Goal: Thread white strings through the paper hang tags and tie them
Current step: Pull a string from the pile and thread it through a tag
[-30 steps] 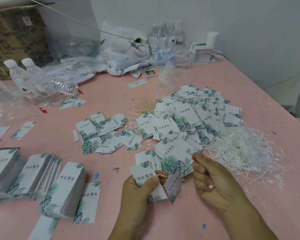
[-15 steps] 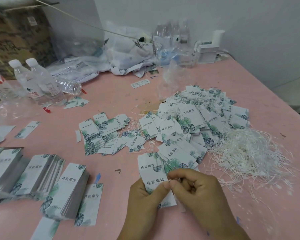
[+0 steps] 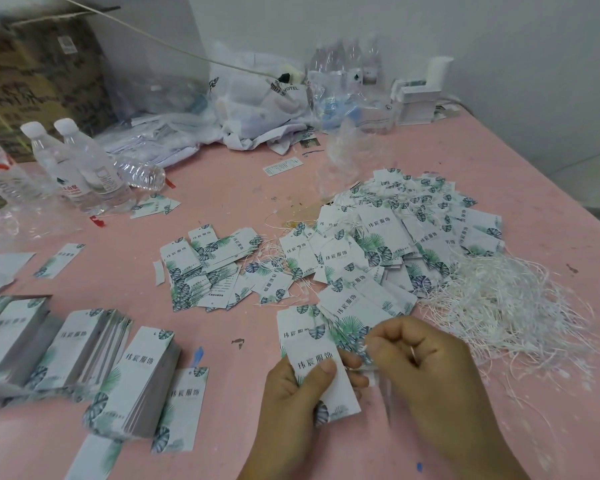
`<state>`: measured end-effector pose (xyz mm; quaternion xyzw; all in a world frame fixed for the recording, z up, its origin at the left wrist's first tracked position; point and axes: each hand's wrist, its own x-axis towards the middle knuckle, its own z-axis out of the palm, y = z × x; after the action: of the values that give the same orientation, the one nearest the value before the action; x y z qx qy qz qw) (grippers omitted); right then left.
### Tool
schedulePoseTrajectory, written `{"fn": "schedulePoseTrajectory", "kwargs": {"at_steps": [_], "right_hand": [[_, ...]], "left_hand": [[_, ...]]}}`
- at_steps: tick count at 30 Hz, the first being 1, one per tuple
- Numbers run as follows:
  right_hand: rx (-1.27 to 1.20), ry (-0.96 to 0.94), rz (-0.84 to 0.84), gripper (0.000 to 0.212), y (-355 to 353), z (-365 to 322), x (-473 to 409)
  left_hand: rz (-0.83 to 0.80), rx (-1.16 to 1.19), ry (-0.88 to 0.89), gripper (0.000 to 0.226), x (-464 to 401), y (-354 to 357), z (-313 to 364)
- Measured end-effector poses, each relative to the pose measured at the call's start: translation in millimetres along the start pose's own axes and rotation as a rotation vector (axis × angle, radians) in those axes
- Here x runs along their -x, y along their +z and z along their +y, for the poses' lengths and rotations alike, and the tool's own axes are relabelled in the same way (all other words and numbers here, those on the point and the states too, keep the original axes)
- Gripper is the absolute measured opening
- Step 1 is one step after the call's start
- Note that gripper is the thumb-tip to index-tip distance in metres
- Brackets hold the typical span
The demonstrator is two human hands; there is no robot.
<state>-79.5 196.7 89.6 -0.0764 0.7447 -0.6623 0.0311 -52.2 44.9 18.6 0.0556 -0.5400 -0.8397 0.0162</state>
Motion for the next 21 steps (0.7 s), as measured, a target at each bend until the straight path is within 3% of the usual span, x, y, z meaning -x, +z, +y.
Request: {"fn": "schedulePoseTrajectory", "kwargs": {"at_steps": [4,8,14,21], "right_hand": [[-0.179,0.077,-0.085,0.011,-8,-14,-4],[-0.021,0.061,-0.109,0.013,16,-1,-5],[0.324,-0.123,0.069,0.007,36,24,-1],[0.443,-0.235,0.145,0.009,39,32,-1]], "left_hand": [[0.001,0.045,0.016,0.026,1,2,2],[0.021,-0.065,0.070,0.029,4,4,-5],[-0.023,-0.225,0.150,0.026,8,1,-7],[-0.058,-0.291,0.189,0.030,10,3,-10]]}}
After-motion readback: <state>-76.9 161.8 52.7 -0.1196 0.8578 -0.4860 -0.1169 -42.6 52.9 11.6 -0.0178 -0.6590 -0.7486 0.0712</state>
